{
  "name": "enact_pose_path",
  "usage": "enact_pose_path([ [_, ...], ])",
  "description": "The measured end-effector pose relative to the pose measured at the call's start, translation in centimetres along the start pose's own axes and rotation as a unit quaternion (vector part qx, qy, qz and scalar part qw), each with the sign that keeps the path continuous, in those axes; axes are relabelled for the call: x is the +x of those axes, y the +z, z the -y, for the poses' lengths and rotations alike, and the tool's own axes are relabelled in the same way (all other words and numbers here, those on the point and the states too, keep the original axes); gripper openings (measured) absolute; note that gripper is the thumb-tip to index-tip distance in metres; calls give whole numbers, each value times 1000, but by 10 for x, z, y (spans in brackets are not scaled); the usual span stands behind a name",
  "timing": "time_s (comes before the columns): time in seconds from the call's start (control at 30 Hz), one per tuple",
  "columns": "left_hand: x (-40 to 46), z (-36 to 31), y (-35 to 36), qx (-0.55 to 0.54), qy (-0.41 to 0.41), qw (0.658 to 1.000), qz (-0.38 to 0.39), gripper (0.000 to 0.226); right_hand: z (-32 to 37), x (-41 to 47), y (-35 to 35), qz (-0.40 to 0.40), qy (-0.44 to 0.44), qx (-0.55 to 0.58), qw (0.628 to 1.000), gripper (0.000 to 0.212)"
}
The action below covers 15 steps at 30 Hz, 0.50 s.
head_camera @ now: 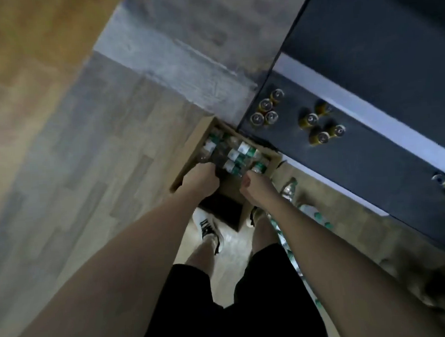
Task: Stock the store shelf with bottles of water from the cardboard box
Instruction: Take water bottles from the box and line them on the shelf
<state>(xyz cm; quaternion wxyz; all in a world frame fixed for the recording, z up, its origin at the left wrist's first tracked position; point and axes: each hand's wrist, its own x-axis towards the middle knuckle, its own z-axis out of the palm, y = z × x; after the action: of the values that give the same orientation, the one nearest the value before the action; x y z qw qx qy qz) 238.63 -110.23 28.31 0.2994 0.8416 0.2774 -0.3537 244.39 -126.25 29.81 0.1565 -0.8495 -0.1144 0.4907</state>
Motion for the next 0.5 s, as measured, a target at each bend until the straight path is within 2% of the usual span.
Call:
enact_pose_path([
  [0.1,29,24,38,-8,-30,999,9,30,-17,35,34,22,19,-5,1000,14],
  [0.23,64,50,85,9,-45,999,25,24,-45,79,76,14,54,8,998,7],
  [0.33,91,71,120,-25,-66,996,45,20,-64,117,103,23,65,26,997,7],
  [0.5,133,102,173,-54,-105,993,30,15,-91,189,150,54,60,12,997,15],
])
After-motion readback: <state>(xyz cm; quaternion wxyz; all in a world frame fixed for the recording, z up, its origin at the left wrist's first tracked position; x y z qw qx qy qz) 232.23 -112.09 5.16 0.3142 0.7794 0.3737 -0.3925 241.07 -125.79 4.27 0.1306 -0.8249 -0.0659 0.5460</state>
